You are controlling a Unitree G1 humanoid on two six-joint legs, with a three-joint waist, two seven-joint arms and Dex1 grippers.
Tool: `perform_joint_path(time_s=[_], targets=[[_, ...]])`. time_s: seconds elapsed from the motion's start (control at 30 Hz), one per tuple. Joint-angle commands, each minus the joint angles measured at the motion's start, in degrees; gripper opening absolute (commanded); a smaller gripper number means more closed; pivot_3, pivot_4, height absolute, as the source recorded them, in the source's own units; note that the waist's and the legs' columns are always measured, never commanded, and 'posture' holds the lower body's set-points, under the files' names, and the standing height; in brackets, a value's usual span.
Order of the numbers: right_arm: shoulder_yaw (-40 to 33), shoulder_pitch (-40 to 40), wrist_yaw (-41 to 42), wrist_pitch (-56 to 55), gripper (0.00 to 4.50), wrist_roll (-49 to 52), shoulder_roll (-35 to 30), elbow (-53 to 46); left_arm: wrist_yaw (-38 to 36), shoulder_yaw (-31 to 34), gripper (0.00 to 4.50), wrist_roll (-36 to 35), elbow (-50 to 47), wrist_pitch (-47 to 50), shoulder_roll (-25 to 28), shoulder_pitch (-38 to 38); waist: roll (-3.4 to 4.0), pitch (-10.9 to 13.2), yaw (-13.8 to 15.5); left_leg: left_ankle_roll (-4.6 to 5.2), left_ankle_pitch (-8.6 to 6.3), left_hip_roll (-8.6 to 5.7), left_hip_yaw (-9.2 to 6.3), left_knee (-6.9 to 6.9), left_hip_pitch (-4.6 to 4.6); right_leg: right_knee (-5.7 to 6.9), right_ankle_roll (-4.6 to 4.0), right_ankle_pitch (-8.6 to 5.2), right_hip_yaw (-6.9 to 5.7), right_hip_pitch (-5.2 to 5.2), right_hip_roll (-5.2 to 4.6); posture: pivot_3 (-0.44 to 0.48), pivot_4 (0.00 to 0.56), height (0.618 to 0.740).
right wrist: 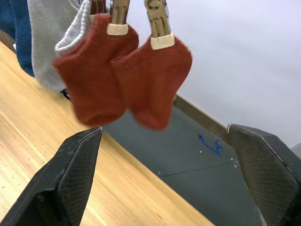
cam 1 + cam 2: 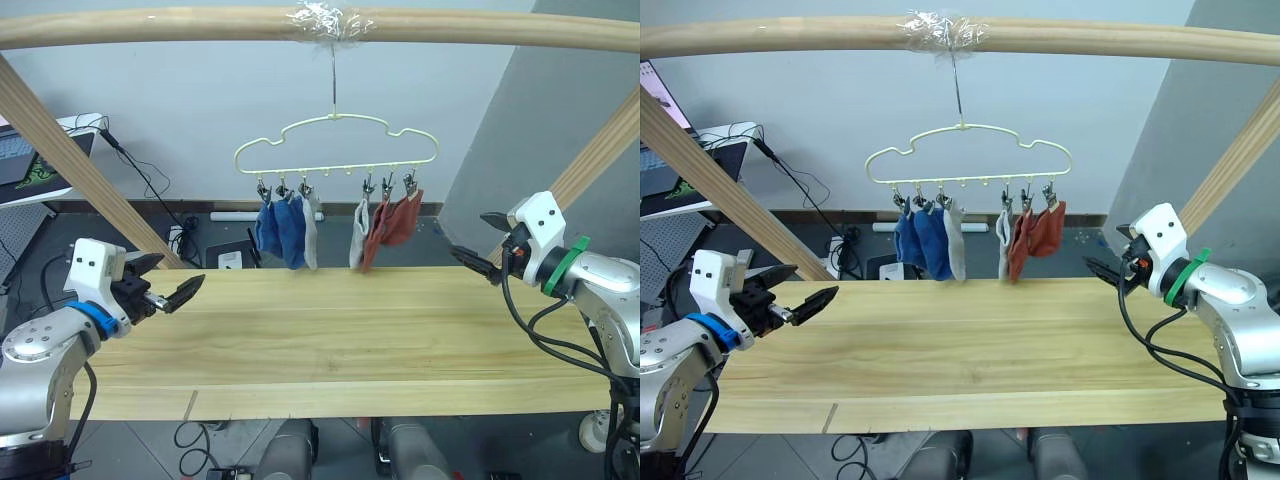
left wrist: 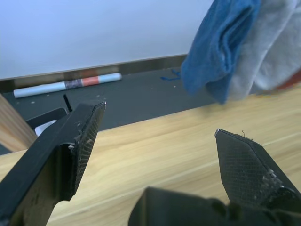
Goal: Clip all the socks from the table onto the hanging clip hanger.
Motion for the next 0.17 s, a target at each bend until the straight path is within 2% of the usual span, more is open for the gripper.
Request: perform_joint_path(time_s=[0.03,0.17], targets=[[-1.88,0.82,0.12,-0.02,4.50,0.89,-0.40,-2.43,-0.17,0.64,4.33,-0.43,-1.52,-0.65,0.29,-0.34,0.00,0.00,0.00,0.00,0.00,0.00,0.01,-0.01,0.01,0.01,0.00,0.00,0.01,0.00,0.00,0.040,0.221,0.740],[-2.32,1.37,0.63,-0.84,4.50,0.57,-0.90,-2.00,-2.39,0.99,4.33,-2.35,-1.27,1.02,1.23,-0.41,0.00,0.00,0.00,-0.01,0.00,0.00,0.01,-0.01,-0.01,0.00,0.00,0.00,0.00,-0.01,0.00,0.038,0.219,0.740]])
